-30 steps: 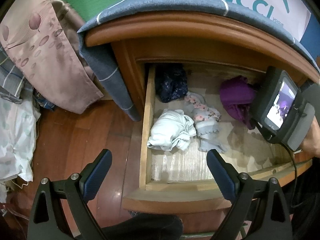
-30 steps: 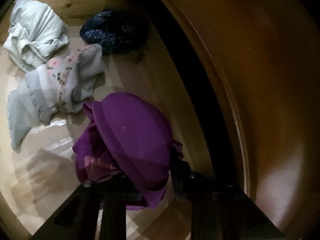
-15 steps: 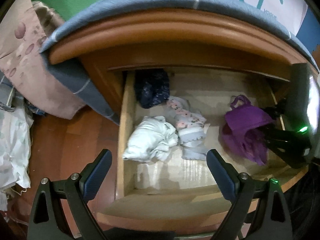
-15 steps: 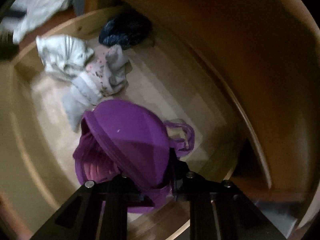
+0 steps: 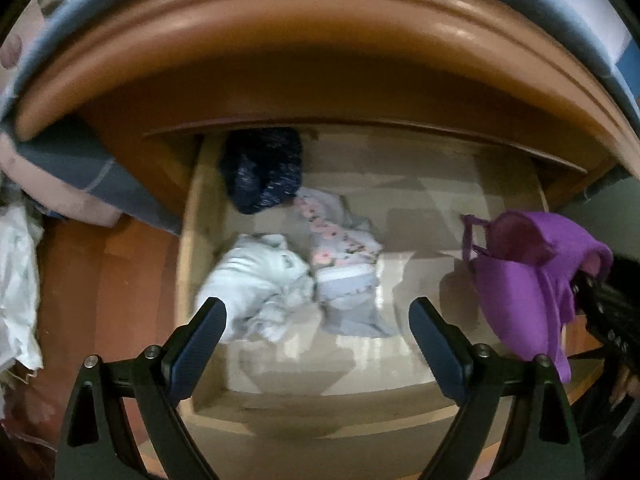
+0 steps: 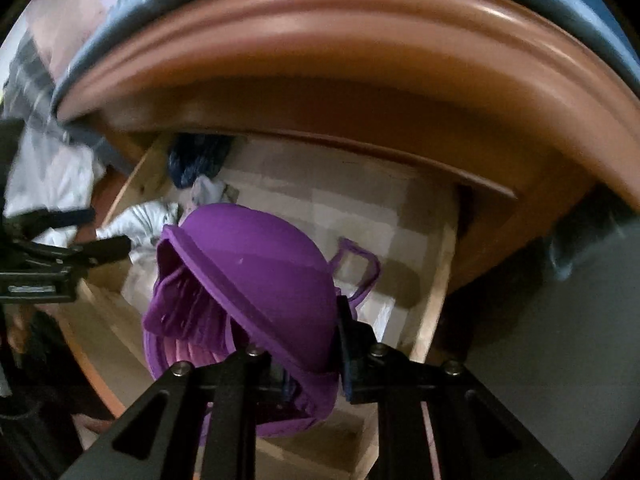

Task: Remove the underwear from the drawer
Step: 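Grasp the purple bra with the right tool and lift it, then grasp the floral white underwear in the drawer with the left tool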

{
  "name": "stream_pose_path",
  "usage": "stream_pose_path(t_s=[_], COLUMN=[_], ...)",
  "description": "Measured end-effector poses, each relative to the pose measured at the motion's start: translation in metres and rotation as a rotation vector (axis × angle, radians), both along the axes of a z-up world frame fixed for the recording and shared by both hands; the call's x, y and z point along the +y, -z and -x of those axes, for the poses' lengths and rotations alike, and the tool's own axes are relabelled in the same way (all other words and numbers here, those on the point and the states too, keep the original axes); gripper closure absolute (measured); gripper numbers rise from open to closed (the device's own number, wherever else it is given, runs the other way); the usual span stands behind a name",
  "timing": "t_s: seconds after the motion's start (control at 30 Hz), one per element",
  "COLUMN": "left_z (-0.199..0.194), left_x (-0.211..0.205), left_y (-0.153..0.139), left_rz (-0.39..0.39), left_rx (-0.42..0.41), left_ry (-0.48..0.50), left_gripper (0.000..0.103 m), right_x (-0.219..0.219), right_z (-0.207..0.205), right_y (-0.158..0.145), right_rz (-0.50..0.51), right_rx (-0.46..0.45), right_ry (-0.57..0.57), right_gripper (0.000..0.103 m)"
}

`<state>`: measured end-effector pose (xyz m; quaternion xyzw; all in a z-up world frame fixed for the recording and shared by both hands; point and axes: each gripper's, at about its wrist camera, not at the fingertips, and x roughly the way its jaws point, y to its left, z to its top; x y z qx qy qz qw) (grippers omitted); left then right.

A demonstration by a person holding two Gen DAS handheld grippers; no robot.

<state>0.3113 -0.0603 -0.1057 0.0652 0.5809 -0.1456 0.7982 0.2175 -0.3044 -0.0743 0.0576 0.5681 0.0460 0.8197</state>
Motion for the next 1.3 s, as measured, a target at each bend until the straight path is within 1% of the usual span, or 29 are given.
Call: stream_pose_path(t_s=[0.07, 0.13, 0.2, 0.27, 0.33, 0.43, 0.5, 0.53, 0.6, 0.67, 0.87, 0.97, 1.07, 1.17, 1.2, 1.27, 1.3], left_z=[-0.004, -0.008, -0.011, -0.015, -0.018, -0.022, -0.025, -0.026, -0.027, -0.029, -0.035, -0.044, -0.051, -0.057, -0.057, -0.055, -0.054], left_x=[-0.005, -0.011, -0.015, -0.020, -0.024, -0.033, -0.037, -0.040, -0.041, -0.041, -0.051, -0.052, -0.057, -0.061, -0.063, -0.064, -0.064], left_y=[0.003, 0.007, 0.013, 0.021, 0.028, 0.032, 0.040, 0.043, 0.047, 0.052, 0.072, 0.077, 0.078, 0.085, 0.086, 0.088, 0.090], left_rz=[0.027, 0.053, 0.064, 0.032, 0.042, 0.013, 0.007, -0.012, -0.024, -0.019, -0.077, -0.073, -0.070, -0.096, -0.103, -0.107, -0.110], left_rx=[0.023, 0.045, 0.066, 0.088, 0.115, 0.106, 0.127, 0.128, 0.133, 0.174, 0.277, 0.316, 0.316, 0.315, 0.294, 0.281, 0.282], left_ry=[0.004, 0.022, 0.025, 0.020, 0.029, 0.047, 0.053, 0.055, 0.056, 0.058, 0.073, 0.046, 0.051, 0.044, 0.041, 0.054, 0.061], left_gripper=[0.017, 0.029, 0.033, 0.034, 0.036, 0.037, 0.037, 0.040, 0.041, 0.041, 0.041, 0.041, 0.039, 0.039, 0.040, 0.046, 0.060], right_x=[-0.007, -0.010, -0.011, -0.011, -0.011, -0.009, -0.011, -0.012, -0.013, -0.014, -0.014, -0.013, -0.013, -0.013, -0.014, -0.014, -0.013], right_z=[0.005, 0.010, 0.011, 0.011, 0.010, 0.008, 0.010, 0.009, 0.010, 0.010, 0.009, 0.010, 0.010, 0.010, 0.010, 0.010, 0.009], right_y=[-0.001, -0.005, -0.005, -0.005, -0.005, -0.004, -0.006, -0.005, -0.006, -0.007, -0.010, -0.010, -0.010, -0.011, -0.012, -0.012, -0.012], right_rz=[-0.029, -0.042, -0.048, -0.047, -0.048, -0.052, -0.053, -0.056, -0.058, -0.061, -0.072, -0.076, -0.079, -0.085, -0.089, -0.092, -0.092], right_rx=[-0.004, -0.009, -0.011, -0.017, -0.020, -0.021, -0.021, -0.023, -0.029, -0.033, -0.040, -0.044, -0.041, -0.041, -0.041, -0.041, -0.041], right_ry=[0.035, 0.047, 0.050, 0.050, 0.051, 0.047, 0.050, 0.054, 0.059, 0.064, 0.067, 0.063, 0.063, 0.068, 0.070, 0.068, 0.068], right_gripper=[0.086, 0.086, 0.086, 0.086, 0.086, 0.086, 0.086, 0.086, 0.086, 0.086, 0.086, 0.086, 0.086, 0.086, 0.086, 0.086, 0.086])
